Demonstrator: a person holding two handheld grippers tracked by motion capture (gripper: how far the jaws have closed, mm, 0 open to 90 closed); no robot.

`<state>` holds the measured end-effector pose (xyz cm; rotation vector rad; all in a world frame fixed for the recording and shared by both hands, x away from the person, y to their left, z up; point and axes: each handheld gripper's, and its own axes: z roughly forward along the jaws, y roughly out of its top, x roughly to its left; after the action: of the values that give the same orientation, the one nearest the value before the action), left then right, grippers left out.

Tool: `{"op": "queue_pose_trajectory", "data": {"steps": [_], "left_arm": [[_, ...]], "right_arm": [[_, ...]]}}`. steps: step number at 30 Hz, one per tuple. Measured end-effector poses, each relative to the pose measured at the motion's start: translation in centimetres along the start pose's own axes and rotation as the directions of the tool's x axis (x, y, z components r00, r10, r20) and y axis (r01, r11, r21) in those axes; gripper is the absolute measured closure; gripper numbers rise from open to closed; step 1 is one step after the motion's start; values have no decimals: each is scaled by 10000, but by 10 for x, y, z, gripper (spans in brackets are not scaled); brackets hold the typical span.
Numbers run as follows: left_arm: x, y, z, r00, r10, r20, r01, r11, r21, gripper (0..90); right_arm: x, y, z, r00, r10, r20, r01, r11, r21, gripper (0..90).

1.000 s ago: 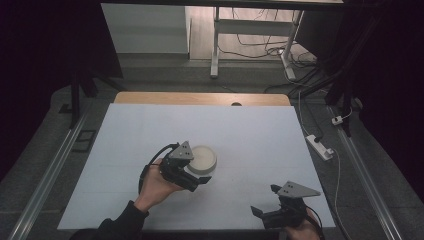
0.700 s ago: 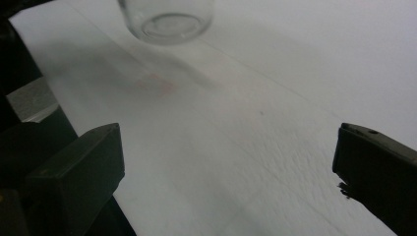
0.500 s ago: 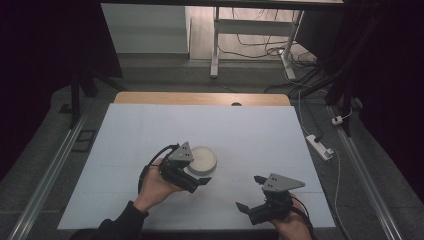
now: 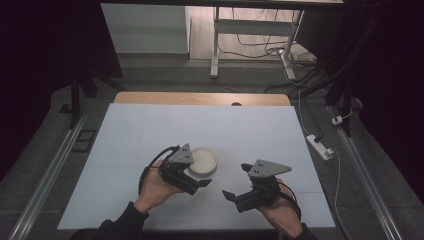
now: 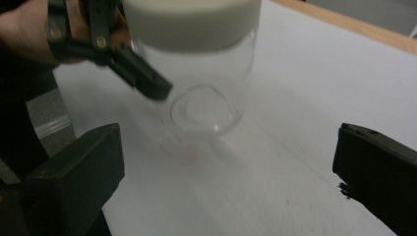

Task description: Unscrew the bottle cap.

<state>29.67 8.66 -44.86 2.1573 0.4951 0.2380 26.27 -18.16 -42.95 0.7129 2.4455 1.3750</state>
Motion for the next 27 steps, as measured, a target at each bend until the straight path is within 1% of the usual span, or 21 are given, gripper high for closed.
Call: {"op": "queue_pose_trajectory", "data": {"steps": [4, 8, 10, 11, 13, 14, 19, 22, 23, 24, 25, 27], "left_arm": [[-1, 0, 1, 10000, 6, -17, -6, 10000, 35, 72], [-1, 0, 1, 10000, 41, 1, -41, 10000, 46, 72], [-2, 0, 1, 10000, 17, -7, -17, 10000, 1, 72], [-2, 0, 1, 10000, 81, -5, -81, 10000, 44, 72], [-4, 0, 1, 10000, 50, 17, -50, 10000, -14, 72], [-4, 1, 1, 10000, 55, 27, -55, 10000, -24, 72], [-7, 2, 1, 9999, 148, 85, -148, 9999, -29, 72], [-8, 3, 0, 9998, 188, 98, -188, 9998, -16, 72], [-8, 3, 0, 9998, 188, 98, -188, 9998, -16, 72], [-8, 3, 0, 9998, 169, 96, -169, 9999, -12, 72], [-7, 3, 0, 9999, 146, 91, -146, 9999, -17, 72], [-7, 2, 0, 9999, 66, 113, -65, 10000, -52, 72]], "right_arm": [[1, 12, 8, 9997, -80, -244, 76, 9998, -167, 0], [2, 23, 14, 9993, -177, -316, 171, 9997, -191, 0], [3, 29, 18, 9988, -345, -361, 338, 9993, -187, 0], [4, 32, 20, 9984, -433, -352, 427, 9989, -185, 0], [6, 37, 24, 9977, -507, -441, 497, 9985, -246, 0], [6, 39, 27, 9974, -495, -523, 481, 9984, -289, 0], [9, 48, 40, 9972, -554, -502, 535, 9979, -371, 0], [9, 52, 47, 9971, -477, -593, 452, 9981, -429, 0], [9, 52, 47, 9971, -477, -593, 452, 9981, -429, 0], [9, 54, 51, 9968, -421, -677, 391, 9982, -447, 0], [10, 54, 52, 9969, -418, -666, 388, 9982, -461, 1], [10, 55, 56, 9958, -396, -821, 354, 9980, -519, 28]]}}
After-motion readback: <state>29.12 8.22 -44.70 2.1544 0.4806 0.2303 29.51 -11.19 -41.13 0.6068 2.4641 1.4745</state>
